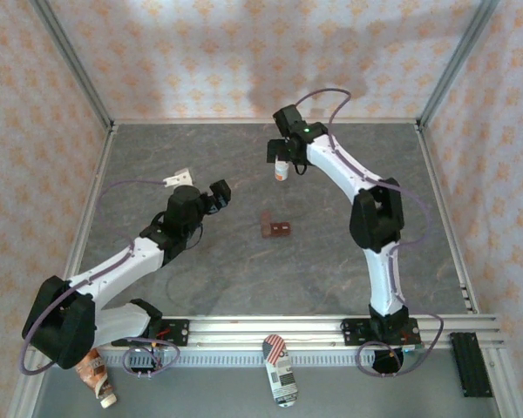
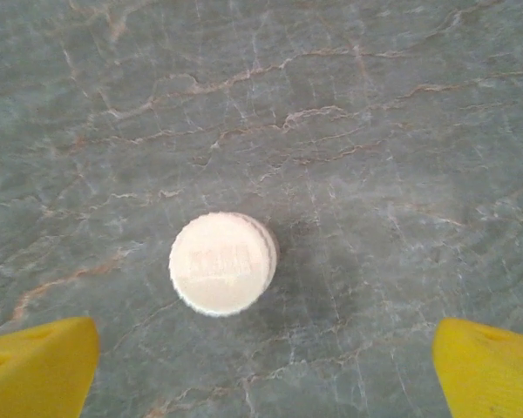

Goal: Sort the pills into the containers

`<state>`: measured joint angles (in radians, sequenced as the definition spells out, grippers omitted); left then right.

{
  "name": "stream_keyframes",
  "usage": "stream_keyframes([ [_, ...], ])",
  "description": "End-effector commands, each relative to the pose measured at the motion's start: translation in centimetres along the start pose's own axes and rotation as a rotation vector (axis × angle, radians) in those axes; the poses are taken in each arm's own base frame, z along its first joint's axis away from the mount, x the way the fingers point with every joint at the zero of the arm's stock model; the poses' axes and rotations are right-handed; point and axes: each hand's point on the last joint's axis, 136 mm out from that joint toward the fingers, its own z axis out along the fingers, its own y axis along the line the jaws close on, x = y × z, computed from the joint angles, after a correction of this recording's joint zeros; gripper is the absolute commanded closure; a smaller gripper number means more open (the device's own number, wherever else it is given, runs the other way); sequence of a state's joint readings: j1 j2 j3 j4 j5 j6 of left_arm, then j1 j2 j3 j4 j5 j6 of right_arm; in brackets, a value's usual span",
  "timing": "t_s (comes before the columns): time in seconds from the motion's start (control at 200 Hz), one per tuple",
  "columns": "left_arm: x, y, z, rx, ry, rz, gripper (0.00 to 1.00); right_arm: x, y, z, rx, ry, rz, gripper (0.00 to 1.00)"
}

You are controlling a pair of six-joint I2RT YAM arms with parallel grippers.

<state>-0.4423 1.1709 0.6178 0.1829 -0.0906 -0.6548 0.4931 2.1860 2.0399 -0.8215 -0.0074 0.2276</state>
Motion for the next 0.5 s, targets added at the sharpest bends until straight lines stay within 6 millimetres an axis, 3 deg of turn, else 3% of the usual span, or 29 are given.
stream_keyframes([
  [0.0, 0.9, -0.2, 0.6, 0.010, 0.063, -0.012, 0.00, -0.1, -0.3, 0.9, 0.019, 0.052, -0.047, 0.06],
  [0.27, 2.1, -0.9, 1.8, 0.046, 0.130, -0.046, 0.00, 0.3, 0.4, 4.4, 0.019, 0.102, -0.065, 0.13],
  [0.495, 2.7, -1.0, 2.2, 0.059, 0.150, -0.066, 0.00, 1.3, 0.5, 5.6, 0.013, 0.132, -0.068, 0.22],
])
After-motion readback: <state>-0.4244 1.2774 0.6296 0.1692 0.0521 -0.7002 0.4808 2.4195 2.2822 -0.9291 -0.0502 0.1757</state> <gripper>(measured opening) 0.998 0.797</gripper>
